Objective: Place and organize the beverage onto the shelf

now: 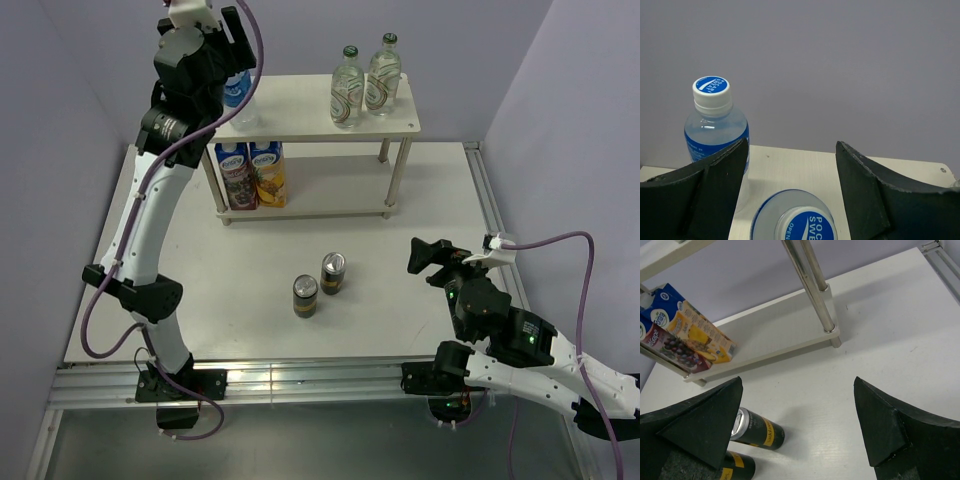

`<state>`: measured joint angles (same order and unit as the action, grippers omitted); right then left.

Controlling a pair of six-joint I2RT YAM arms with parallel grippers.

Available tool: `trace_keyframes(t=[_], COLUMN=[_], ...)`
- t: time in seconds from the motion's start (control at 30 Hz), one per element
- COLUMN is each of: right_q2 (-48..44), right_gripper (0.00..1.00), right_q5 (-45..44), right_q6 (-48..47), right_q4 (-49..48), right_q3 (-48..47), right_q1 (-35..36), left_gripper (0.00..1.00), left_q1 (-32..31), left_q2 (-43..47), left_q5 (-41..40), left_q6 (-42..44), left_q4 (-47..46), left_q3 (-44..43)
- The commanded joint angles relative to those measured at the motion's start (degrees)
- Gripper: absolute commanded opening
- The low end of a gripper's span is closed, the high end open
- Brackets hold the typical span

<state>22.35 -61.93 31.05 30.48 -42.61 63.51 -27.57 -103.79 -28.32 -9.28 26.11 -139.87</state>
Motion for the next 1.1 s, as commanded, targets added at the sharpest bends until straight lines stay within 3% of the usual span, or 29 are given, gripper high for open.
trace_keyframes(t=[0.0,0.87,1.07], right_q2=[-0.02,-0.20,-0.02], right_gripper=[0.98,0.98,0.98], right_q5=[-2.14,-2.14,-2.05], right_q6=[0.50,0.50,0.59], right_q4=[-1.83,-2.71,-2.71], right_q3=[0.69,1.65,1.74], right_q1=[0.48,0.48,0.39], left_gripper=[0.77,0.74,0.82], left_q1=[0.33,0.50,0.24], left_q2=[-1.06,0.16,3.67], left_q5=[0.01,-1.21,-0.69], left_q6=[0.84,0.75,0.75], left_q4=[-3.34,-6.42,-7.91], left_q3=[0.13,6.10,10.05])
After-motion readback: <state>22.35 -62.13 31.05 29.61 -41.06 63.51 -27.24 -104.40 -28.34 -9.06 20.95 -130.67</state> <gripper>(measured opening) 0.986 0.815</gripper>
